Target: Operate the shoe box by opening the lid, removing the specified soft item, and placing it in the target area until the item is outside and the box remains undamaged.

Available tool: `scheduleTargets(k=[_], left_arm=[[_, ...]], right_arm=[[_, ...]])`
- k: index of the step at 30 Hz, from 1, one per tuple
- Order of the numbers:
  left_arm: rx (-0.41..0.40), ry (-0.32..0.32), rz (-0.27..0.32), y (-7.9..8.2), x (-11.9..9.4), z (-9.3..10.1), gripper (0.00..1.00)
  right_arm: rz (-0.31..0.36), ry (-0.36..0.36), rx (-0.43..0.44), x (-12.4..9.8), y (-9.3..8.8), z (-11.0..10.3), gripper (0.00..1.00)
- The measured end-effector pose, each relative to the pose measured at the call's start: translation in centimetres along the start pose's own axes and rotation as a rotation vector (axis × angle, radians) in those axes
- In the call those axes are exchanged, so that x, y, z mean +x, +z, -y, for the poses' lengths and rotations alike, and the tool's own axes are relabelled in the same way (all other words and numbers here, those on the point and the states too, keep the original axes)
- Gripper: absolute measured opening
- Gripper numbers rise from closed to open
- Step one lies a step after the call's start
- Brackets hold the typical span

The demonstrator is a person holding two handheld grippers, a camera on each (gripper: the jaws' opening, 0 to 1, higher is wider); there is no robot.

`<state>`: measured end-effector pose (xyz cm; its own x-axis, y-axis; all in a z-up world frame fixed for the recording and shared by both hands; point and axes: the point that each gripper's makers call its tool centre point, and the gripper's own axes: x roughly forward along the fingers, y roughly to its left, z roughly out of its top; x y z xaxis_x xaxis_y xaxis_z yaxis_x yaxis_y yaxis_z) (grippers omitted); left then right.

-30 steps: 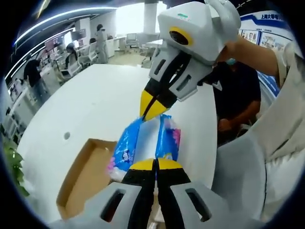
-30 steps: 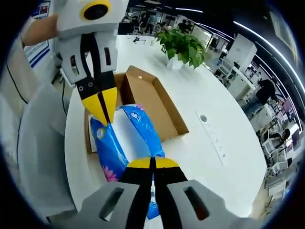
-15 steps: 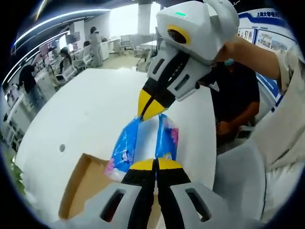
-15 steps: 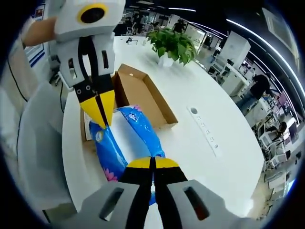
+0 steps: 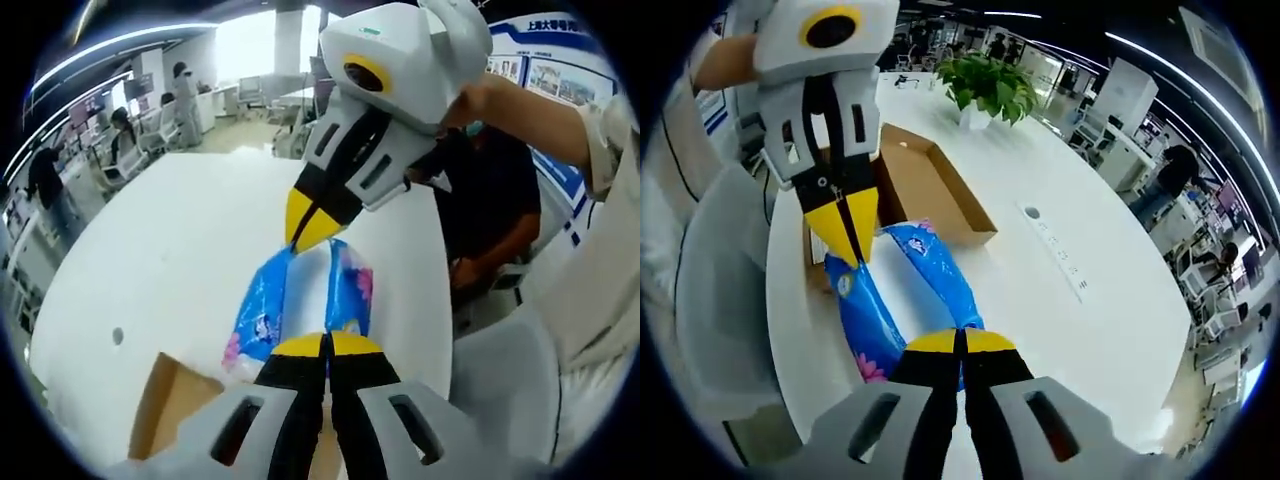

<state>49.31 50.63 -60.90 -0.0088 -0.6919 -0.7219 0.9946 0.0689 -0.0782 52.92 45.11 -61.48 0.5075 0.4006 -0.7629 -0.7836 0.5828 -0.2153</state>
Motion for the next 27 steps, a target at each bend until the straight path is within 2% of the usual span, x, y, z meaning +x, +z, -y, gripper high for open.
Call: scheduleTargets(k=[13, 27], left_arm=[[0.044, -0.052, -0.013, 2.5, 3.6, 0.9, 0.0], [0.101, -0.103, -0.031, 5.0, 7.8, 1.6, 0.0]], right_arm=[[-0.017, -0.015, 0.038, -1.4, -3.6, 1.4, 0.0], [-0.044, -0.026, 0.072, -2.6, -8.3, 3.4, 0.0]])
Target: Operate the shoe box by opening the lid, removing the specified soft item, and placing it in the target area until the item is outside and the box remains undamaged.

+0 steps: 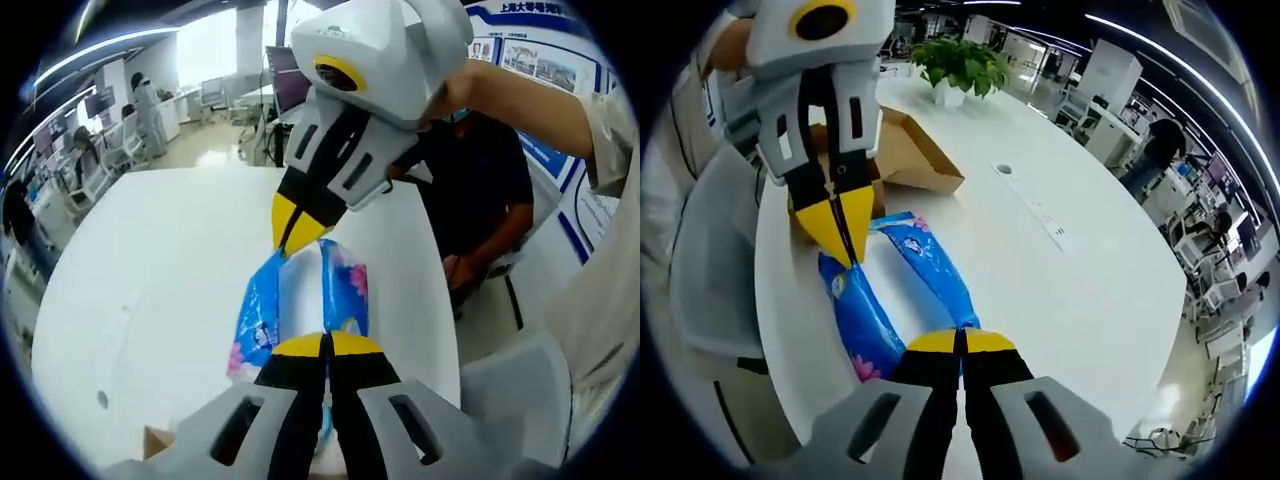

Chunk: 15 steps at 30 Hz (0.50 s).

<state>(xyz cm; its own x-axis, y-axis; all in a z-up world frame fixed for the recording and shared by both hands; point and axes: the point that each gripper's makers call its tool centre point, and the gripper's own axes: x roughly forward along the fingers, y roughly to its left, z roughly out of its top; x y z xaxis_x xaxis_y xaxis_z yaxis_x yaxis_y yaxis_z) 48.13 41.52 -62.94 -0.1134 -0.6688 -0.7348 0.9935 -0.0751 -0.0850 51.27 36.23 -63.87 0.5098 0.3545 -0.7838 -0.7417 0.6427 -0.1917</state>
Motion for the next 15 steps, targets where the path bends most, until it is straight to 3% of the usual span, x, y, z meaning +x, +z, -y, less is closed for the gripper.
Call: scheduleTargets(k=[15], left_arm=[[0.025, -0.051, -0.001, 1.8, 4.2, -0.7, 0.0]], right_arm=[[-0.05, -0.015, -0.004, 0.2, -3.9, 3.0, 0.0]])
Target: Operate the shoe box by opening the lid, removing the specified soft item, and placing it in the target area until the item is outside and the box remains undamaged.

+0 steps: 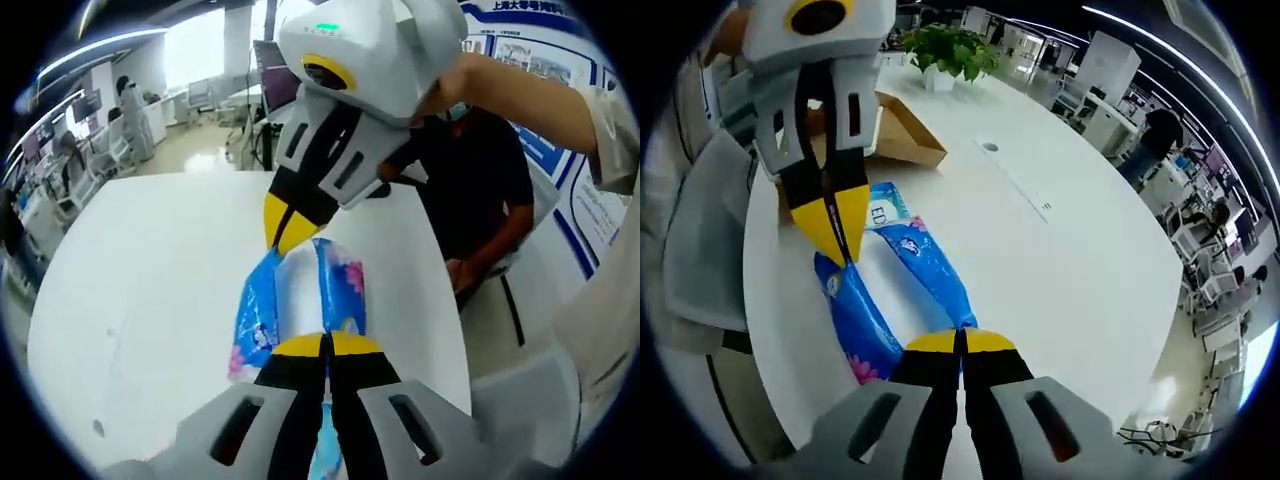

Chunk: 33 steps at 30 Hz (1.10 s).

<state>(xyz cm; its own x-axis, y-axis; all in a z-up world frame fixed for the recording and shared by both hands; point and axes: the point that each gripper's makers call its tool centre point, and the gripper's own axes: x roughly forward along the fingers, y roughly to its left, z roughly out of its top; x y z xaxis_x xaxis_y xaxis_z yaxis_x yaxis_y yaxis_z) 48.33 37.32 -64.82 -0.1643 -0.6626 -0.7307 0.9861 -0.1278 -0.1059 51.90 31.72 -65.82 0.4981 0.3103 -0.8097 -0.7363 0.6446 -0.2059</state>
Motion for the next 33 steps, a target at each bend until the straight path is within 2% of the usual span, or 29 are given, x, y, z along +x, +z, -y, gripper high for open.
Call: scheduleTargets(k=[10, 20, 28, 33], left_arm=[[-0.016, -0.028, 0.0, 0.5, 3.5, -0.7, 0.0], [-0.015, -0.048, -0.005, -0.1, 6.4, -1.1, 0.0], [-0.039, -0.062, -0.024, -1.6, 8.7, -1.7, 0.0], [-0.064, -0.07, -0.037, -2.9, 9.4, -2.0, 0.0]], right_arm=[[-0.052, -0.012, -0.014, 0.8, -2.8, 1.6, 0.0], [-0.094, -0.012, -0.025, 2.7, -5.2, 2.5, 0.0], [-0.119, -0.002, -0.021, 4.7, -6.7, 2.7, 0.0], [-0.125, 0.016, -0.015, 5.8, -7.2, 2.1, 0.0]])
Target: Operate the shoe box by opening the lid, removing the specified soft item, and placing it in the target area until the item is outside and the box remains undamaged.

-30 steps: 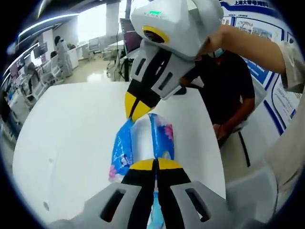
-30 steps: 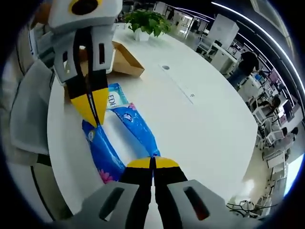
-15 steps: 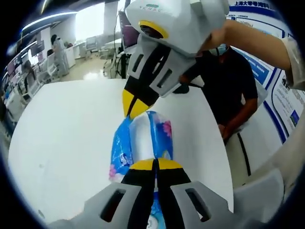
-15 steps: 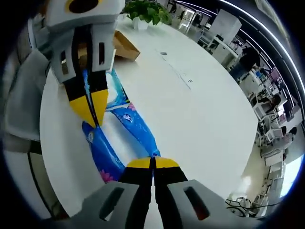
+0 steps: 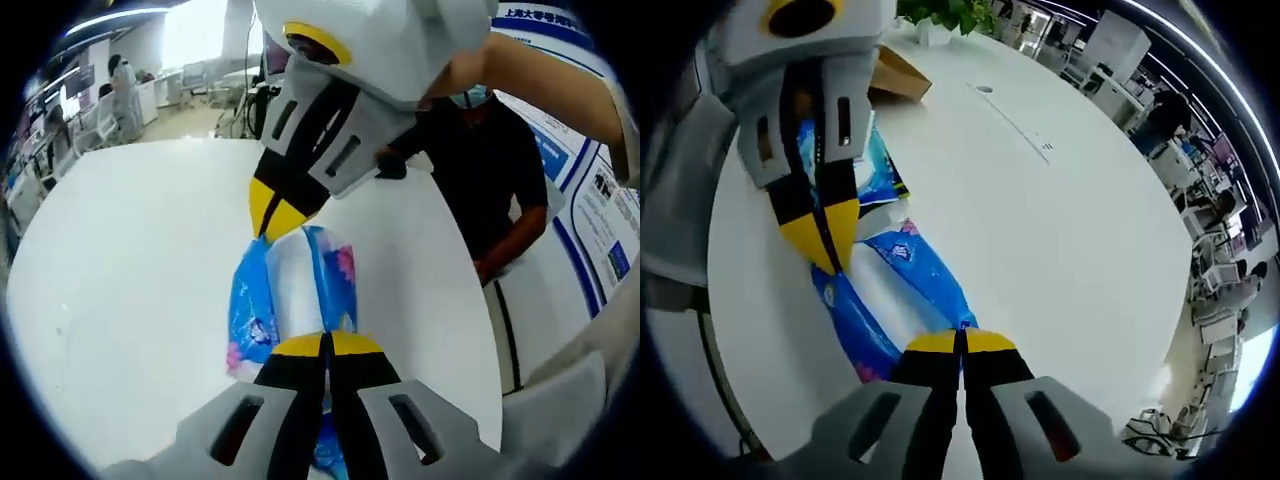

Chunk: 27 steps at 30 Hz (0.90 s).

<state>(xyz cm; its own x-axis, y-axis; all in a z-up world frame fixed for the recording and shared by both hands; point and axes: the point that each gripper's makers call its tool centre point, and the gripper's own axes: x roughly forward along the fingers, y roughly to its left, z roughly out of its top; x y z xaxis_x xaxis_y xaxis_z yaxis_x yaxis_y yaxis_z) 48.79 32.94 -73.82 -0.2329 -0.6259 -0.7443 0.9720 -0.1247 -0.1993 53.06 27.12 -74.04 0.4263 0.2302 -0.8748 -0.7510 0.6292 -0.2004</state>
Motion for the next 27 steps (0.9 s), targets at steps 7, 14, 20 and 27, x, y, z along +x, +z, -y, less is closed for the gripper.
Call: scheduleTargets(k=[7, 14, 20, 27], left_arm=[[-0.04, 0.002, 0.006, -0.7, -0.1, -0.8, 0.0], [-0.054, -0.003, 0.009, -0.9, -0.2, -0.4, 0.0], [-0.035, -0.006, 0.005, -0.8, 0.1, 0.0, 0.0], [0.013, 0.005, 0.009, -0.9, 0.0, 0.1, 0.0]], right_arm=[[0.001, 0.002, -0.007, 0.9, 0.3, -0.1, 0.0], [0.007, 0.0, -0.006, 1.2, 0.6, -0.2, 0.0], [0.007, -0.004, -0.002, 1.2, 0.4, -0.3, 0.0], [0.005, -0.006, -0.001, 1.2, 0.3, -0.6, 0.0]])
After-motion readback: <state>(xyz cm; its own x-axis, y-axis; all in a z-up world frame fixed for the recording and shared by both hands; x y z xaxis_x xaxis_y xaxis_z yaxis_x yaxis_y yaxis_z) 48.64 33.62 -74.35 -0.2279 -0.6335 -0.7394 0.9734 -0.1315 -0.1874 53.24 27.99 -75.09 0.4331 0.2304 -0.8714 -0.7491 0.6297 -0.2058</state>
